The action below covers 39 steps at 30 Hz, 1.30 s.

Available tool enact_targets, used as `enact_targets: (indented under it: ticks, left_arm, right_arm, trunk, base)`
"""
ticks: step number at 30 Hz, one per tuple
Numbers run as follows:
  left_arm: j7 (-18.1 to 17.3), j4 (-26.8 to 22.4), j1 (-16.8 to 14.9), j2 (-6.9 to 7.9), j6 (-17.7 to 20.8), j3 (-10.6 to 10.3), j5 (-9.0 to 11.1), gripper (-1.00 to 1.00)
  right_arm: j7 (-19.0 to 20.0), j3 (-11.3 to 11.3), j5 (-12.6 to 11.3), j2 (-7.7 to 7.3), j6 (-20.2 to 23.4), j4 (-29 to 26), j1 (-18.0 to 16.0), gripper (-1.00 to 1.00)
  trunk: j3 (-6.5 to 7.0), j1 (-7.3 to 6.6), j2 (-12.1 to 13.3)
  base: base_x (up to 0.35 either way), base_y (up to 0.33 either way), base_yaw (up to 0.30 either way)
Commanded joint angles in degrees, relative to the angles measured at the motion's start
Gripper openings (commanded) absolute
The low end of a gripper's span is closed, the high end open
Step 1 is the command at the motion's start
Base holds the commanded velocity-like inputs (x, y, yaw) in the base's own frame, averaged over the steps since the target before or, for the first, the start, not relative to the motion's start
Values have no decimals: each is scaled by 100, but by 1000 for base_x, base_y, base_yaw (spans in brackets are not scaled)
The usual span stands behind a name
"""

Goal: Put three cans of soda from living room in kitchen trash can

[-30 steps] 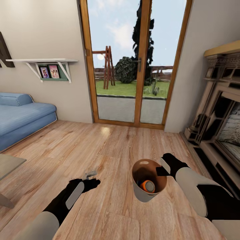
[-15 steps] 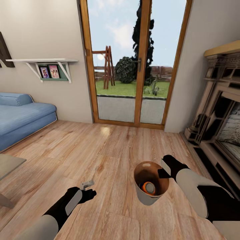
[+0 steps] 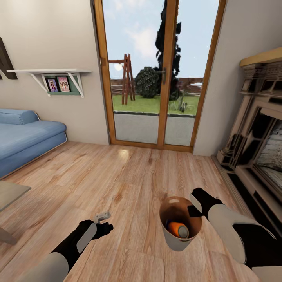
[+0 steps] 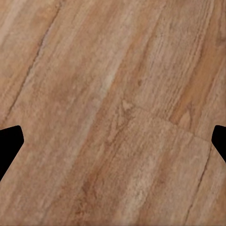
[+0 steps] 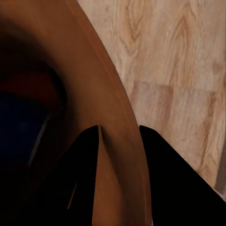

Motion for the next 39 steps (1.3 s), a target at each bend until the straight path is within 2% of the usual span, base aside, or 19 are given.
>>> enact_targets:
  ticks: [1,6,8,20,32,39]
  left_arm:
    - [0,1,0,0,-1,-1,-1,100]
    - [2,2,0,0,-1,-1,-4,100]
    - [3,-1,0,-2,-2,-1,-4,100]
    - [-5,-130,0,0,-1,-1,2,100]
    - [-24,-782,2,8,15,-3,2,100]
    - [-31,-942,8,27,68,-8,2,100]
  right_arm:
    - [24,-40,-34,-3,-9,-4,21,-100]
    - [26,-52,-33,-30,-62,-3,274,-100]
    - [27,-51,-34,-57,-220,-1,412,-100]
    - [27,-43,-41,-117,-475,10,710,-100]
    - [35,-39,-44,-120,-491,7,766,-100]
    - [39,-43,-41,-126,-497,6,792,-100]
  trunk:
    - [1,-1,-1]
    - [1,-1,-1]
    - [1,-1,-1]
    - [1,-1,-1]
    - [1,-1,-1]
    - [1,-1,-1]
  base:
    - [0,0,0]
    - [0,0,0]
    - [0,0,0]
    - [0,0,0]
    - [0,0,0]
    - [0,0,0]
